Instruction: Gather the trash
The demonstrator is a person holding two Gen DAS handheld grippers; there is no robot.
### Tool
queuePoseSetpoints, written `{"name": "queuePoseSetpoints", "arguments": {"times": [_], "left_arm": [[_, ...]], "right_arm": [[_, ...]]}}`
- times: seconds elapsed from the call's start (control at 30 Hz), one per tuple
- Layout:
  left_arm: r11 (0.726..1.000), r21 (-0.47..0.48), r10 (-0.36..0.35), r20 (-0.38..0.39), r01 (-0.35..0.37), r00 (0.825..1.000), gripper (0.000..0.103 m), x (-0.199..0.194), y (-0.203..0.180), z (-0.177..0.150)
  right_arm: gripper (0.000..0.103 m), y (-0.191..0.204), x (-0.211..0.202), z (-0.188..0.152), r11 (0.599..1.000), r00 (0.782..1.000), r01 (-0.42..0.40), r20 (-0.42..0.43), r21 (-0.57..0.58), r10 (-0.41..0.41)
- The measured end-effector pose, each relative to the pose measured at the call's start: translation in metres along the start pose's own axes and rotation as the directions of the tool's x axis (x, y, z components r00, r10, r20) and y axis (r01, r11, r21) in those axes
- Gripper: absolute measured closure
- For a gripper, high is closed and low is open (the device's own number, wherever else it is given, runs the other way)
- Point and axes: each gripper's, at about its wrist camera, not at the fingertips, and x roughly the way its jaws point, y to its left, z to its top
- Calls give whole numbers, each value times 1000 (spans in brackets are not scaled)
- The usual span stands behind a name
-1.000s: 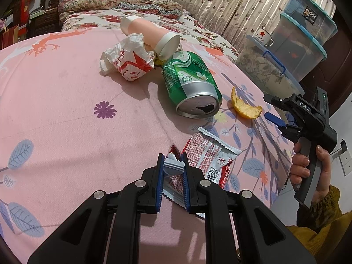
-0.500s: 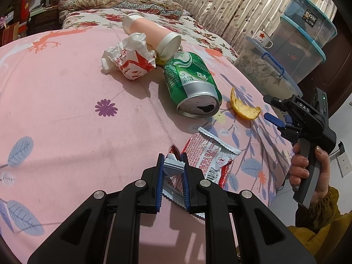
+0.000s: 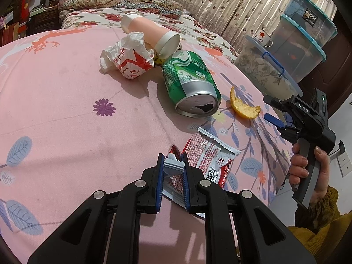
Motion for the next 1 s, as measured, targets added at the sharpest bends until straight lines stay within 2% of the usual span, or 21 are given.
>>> {"name": "queuePoseSetpoints", "arguments": {"times": [0.27, 0.43, 0.57, 0.63, 0.67, 0.7, 0.73, 0.77, 0.83, 0.87, 0.9, 0.97, 1.0], "left_arm": [[1000, 4, 5, 12, -5, 1000, 90, 0, -5, 0], [1000, -8, 8, 12, -8, 1000, 90, -5, -5, -1], [999, 4, 33, 17, -33, 999, 88, -7, -12, -3], [999, 14, 39, 23, -40, 999, 78, -9, -16, -3], [999, 16, 43, 27, -44, 999, 65, -10, -16, -2], [998, 17, 54, 31, -54, 998, 45, -11, -17, -2], [998, 16, 62, 39, -63, 997, 37, -13, -17, -2], [998, 18, 63, 51, -64, 997, 34, -15, -18, -2], [998, 25, 54, 59, -56, 997, 33, -17, -20, -1], [998, 31, 52, 56, -54, 997, 28, -16, -23, -1], [998, 36, 52, 51, -54, 997, 17, -15, -25, 0], [997, 56, 56, 36, -58, 998, 10, -12, -30, -1], [996, 71, 57, 26, -59, 998, 9, -10, -32, -1]], "right_arm": [[37, -4, -4, -1, 1000, 1000, -25, 4, 1, 25], [31, 3, -5, -4, 997, 998, -70, -2, -36, 70], [31, 7, -7, -5, 996, 997, -80, 3, -50, 81], [31, 6, -10, -5, 996, 997, -70, 23, -57, 72], [31, 7, -12, -5, 996, 997, -66, 32, -61, 68], [31, 8, -14, -5, 996, 997, -63, 43, -66, 66], [31, 9, -18, -5, 995, 996, -62, 57, -77, 66], [31, 11, -20, -5, 994, 996, -61, 65, -89, 67], [31, 15, -24, -5, 991, 995, -54, 78, -120, 64], [31, 17, -26, -5, 990, 995, -51, 82, -135, 62], [32, 19, -26, -6, 988, 995, -49, 83, -144, 62], [32, 18, -25, -7, 988, 995, -53, 77, -142, 65], [32, 16, -25, -7, 990, 995, -54, 73, -133, 64]]}}
